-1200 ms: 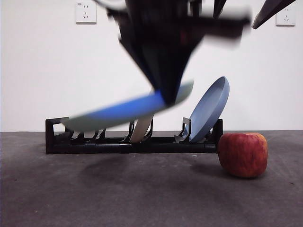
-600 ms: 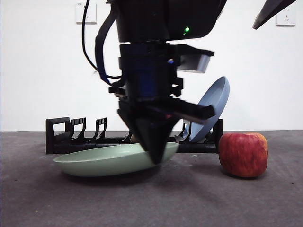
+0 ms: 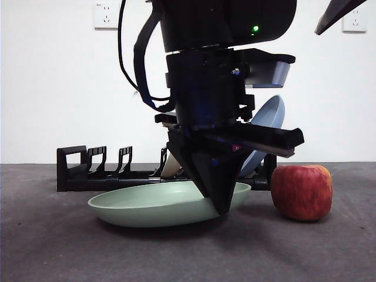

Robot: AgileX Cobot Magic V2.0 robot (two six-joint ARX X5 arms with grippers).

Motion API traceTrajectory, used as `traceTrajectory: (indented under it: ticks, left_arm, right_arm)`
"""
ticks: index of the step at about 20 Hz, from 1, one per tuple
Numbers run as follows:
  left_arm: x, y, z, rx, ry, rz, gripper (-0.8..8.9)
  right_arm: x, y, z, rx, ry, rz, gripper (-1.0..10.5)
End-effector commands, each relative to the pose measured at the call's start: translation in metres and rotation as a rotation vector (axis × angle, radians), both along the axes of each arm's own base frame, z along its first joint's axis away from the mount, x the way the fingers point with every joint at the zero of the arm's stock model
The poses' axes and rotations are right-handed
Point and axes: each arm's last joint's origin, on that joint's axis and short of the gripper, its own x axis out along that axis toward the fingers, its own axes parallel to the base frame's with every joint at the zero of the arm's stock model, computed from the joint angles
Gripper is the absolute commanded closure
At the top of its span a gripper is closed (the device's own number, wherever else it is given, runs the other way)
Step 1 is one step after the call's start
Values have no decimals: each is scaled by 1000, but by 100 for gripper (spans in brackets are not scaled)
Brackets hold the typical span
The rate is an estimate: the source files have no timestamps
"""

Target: Take the green plate from the plate rack,put the plate on the table,take the apple from the table,put the apple in the plate

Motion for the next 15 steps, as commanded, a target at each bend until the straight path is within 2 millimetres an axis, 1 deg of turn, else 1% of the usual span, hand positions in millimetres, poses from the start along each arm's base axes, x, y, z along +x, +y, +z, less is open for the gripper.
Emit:
traceTrajectory:
  ticks: [1, 3, 4, 8, 10, 12, 14, 15]
  left_arm:
    - [1, -1, -12, 8, 54, 0, 734]
    - [2, 0, -12, 10, 55, 4, 585]
    - [2, 0, -12, 9, 55, 6, 556]
    - [2, 1, -11, 7, 57, 15, 557]
    - [-1, 4, -5, 13, 63, 21, 557]
    - [-10, 10, 14, 4, 57, 6, 557]
    - [-23, 20, 49, -65, 18, -6, 557]
    - [-31, 28, 72, -121, -32, -5, 557]
  right_arm:
    - [3, 1, -1, 5, 3, -9, 446]
    - [3, 1, -1, 5, 4, -9, 446]
    - [3, 1, -1, 5, 3, -9, 446]
    - [3, 1, -2, 4, 5, -9, 446]
    - [2, 1, -2, 2, 11, -9, 446]
    - [2, 1, -3, -2, 18, -8, 446]
    - [1, 0, -3, -8, 31, -7, 446]
    - [0, 0, -5, -15, 50, -7, 446]
